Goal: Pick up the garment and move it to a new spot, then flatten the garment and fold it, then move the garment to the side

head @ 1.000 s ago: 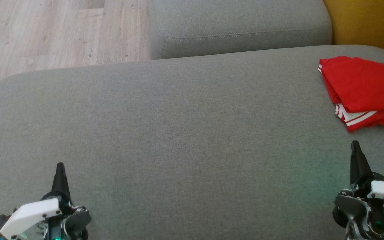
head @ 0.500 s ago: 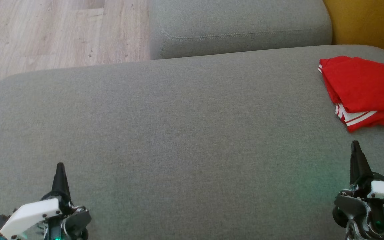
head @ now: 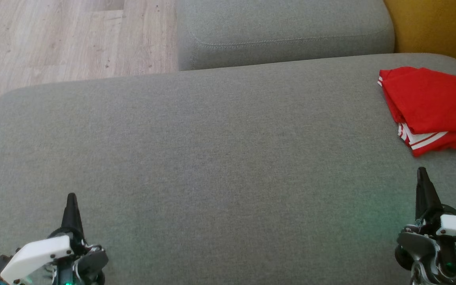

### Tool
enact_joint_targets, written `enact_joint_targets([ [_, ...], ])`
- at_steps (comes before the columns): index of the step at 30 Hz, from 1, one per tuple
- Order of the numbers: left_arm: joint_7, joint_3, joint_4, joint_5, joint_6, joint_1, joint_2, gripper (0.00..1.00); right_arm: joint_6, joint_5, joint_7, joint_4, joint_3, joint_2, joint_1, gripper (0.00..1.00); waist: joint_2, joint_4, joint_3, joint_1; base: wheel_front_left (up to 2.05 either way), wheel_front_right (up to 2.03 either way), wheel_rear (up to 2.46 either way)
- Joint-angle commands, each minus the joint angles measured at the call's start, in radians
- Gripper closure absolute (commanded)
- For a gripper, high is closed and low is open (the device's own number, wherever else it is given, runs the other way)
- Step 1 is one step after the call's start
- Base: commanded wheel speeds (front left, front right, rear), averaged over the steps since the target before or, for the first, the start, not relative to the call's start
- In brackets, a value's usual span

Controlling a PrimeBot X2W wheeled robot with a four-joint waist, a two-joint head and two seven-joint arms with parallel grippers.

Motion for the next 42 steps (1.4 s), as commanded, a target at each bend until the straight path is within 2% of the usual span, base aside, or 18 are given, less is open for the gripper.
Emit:
enact_joint_targets([
  [1,0.005,0.041,-0.028,0.015,-0.007,-0.050,0.005,1.00,-0.001,0.005,0.007,-0.031,0.020,-0.004,-0.056,1.00,0.0000,0.000,0.000,0.0000,0.00,0.00,0.00],
  [42,0.007,0.043,-0.028,0.017,-0.007,-0.050,0.003,1.00,-0.001,0.005,0.007,-0.031,0.019,-0.003,-0.056,1.00,0.0000,0.000,0.000,0.0000,0.00,0.00,0.00],
])
